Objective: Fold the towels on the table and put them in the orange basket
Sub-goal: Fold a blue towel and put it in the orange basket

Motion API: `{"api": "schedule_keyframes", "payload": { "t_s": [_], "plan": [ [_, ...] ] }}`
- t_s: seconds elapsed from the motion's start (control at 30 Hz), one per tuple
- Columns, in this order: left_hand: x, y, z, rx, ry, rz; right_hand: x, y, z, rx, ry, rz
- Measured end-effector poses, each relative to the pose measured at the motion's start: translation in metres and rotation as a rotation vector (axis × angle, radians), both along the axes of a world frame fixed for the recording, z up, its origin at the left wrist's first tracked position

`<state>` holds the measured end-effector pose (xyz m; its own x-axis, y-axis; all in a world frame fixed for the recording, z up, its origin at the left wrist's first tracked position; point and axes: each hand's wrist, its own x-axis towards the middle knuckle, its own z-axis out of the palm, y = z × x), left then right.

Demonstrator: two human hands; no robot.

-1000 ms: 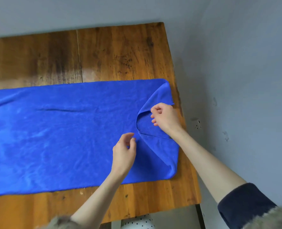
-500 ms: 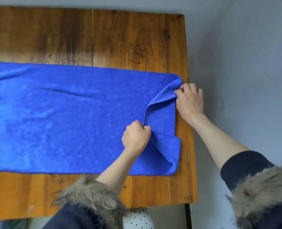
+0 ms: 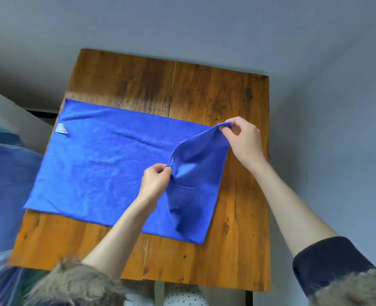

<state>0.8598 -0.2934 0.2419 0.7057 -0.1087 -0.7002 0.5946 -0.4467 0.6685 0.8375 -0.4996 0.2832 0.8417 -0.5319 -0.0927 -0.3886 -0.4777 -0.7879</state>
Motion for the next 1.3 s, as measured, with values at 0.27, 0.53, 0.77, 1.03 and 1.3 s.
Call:
{"api": "schedule_keyframes", "payload": {
  "t_s": [0.27, 0.53, 0.77, 1.03, 1.3],
  "plan": [
    [0.037, 0.094, 0.047, -0.012, -0.237, 0.104, 0.074, 0.08, 0.046, 0.09, -0.063, 0.23],
    [0.084, 0.19, 0.059, -0.001, -0.301, 0.214, 0.161, 0.177, 0.06, 0.088, -0.057, 0.347],
    [0.122, 0.262, 0.022, 0.063, -0.249, 0.335, 0.228, 0.251, 0.026, -0.007, 0.058, 0.433],
    [0.149, 0.293, -0.036, 0.397, -0.308, 0.133, 0.232, 0.256, -0.066, -0.318, 0.436, 0.613],
    [0.123, 0.237, -0.055, 0.467, -0.512, -0.513, 0.176, 0.214, -0.101, -0.53, 0.738, 0.723]
  ]
}}
